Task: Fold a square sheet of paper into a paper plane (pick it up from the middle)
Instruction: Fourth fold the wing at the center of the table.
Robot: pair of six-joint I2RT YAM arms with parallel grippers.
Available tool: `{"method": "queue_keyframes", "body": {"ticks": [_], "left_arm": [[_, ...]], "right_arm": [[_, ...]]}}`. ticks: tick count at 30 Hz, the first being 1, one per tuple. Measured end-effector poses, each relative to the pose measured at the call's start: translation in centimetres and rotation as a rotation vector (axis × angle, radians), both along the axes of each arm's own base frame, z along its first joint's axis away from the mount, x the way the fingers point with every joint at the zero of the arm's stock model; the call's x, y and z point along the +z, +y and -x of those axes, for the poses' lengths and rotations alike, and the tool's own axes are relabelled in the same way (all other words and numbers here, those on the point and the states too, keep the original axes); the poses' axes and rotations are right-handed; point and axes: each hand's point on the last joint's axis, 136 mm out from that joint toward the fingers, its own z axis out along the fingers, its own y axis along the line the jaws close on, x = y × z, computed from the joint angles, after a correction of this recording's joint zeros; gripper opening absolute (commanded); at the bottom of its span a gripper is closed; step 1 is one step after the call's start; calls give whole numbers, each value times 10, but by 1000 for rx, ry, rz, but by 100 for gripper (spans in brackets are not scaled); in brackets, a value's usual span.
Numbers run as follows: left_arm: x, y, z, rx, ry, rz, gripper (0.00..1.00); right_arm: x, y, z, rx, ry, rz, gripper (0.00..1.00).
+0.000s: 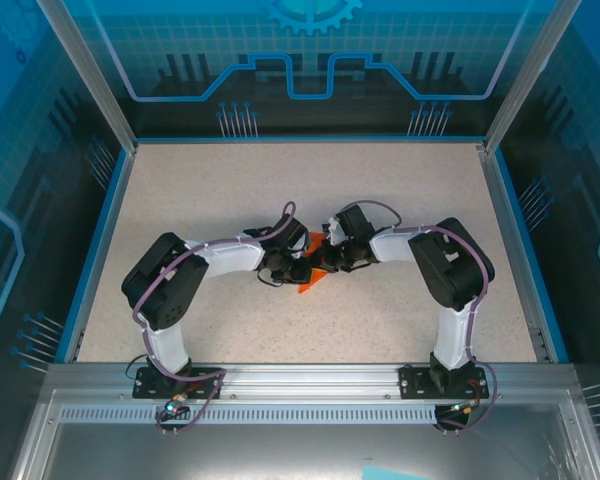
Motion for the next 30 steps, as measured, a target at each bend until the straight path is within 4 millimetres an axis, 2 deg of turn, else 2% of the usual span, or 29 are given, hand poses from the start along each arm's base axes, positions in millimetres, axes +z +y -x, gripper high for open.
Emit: {"method": "queue_keyframes", "body": {"ticks": [25, 30], "left_arm": [[-4, -4, 3, 24, -41, 91, 10], [-4, -5, 3, 23, -46, 95, 9]], "right_arm": [[1, -9, 0, -16, 25, -17, 8], [3, -13, 9, -42, 51, -34, 8]]}}
